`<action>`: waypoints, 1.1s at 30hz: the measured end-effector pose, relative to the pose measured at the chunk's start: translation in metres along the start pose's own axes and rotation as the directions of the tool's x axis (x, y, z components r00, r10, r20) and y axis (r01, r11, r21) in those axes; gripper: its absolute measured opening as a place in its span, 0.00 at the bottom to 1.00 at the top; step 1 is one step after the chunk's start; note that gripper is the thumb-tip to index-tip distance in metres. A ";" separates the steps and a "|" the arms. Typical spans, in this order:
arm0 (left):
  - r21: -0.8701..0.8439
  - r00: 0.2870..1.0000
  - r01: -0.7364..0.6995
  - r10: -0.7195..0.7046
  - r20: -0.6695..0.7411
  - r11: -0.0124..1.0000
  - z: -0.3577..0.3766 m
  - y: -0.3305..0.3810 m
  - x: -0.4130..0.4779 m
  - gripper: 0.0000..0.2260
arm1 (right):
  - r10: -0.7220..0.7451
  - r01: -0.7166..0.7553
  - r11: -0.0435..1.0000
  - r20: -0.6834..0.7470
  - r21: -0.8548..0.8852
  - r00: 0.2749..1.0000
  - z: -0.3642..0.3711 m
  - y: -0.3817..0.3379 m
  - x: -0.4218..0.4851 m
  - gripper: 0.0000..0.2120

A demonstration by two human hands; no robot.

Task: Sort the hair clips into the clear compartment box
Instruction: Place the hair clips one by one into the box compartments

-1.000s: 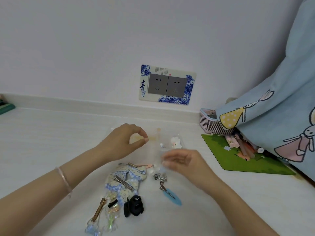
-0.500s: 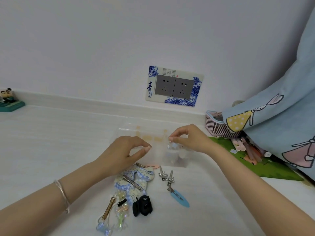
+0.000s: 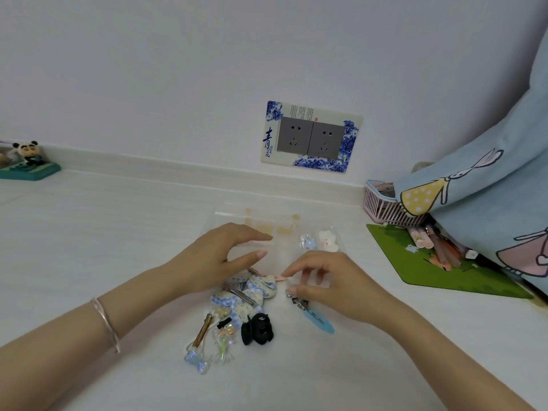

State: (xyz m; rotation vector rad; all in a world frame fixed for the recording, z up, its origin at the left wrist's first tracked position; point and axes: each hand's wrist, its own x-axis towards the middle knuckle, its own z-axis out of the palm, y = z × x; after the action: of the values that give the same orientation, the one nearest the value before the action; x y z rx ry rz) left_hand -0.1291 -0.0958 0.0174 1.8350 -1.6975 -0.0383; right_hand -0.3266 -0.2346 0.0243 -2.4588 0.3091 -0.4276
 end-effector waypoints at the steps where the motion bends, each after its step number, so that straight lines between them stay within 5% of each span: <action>1: -0.013 1.000 -0.001 0.000 -0.016 1.000 -0.003 0.000 -0.003 0.18 | -0.019 0.019 0.998 0.006 -0.052 1.000 0.006 -0.001 0.001 0.10; 8: 0.017 0.995 -0.019 0.020 -0.098 1.000 -0.018 0.000 -0.029 0.15 | -0.113 0.095 0.923 -0.029 -0.373 0.993 0.034 -0.010 0.013 0.08; 11: 0.006 0.997 0.016 -0.016 -0.071 1.000 -0.019 0.001 -0.034 0.17 | -0.105 0.069 0.973 -0.152 -0.220 0.983 0.032 -0.010 0.016 0.04; 15: -0.035 0.999 0.005 -0.007 -0.049 0.999 -0.018 0.009 -0.032 0.21 | 0.001 0.058 0.980 -0.297 0.192 0.955 0.012 -0.018 0.018 0.01; 21: -0.190 0.986 -0.050 0.019 -0.165 0.981 -0.021 0.026 -0.014 0.10 | -0.048 0.164 0.926 -0.325 0.340 0.944 -0.010 -0.035 0.017 0.03; 25: -0.097 0.936 -0.218 0.180 -0.301 0.971 -0.029 0.033 -0.009 0.11 | 0.226 -0.142 0.700 -0.029 0.700 0.974 -0.022 -0.035 0.021 0.19; 28: 0.083 0.875 -0.351 0.358 -0.326 0.933 -0.031 0.035 -0.005 0.10 | 0.214 -0.329 0.609 0.249 0.722 0.944 -0.025 -0.035 0.025 0.20; 33: 0.120 0.854 -0.390 0.407 -0.323 0.913 -0.026 0.030 0.005 0.11 | 0.128 -0.284 0.596 0.261 0.751 0.957 -0.033 -0.030 0.034 0.19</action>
State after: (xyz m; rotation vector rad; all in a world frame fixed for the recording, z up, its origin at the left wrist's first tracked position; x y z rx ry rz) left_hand -0.1441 -0.0879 0.0542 1.3848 -1.7964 0.4753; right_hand -0.3037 -0.2392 0.0755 -1.5406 0.2525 -0.1668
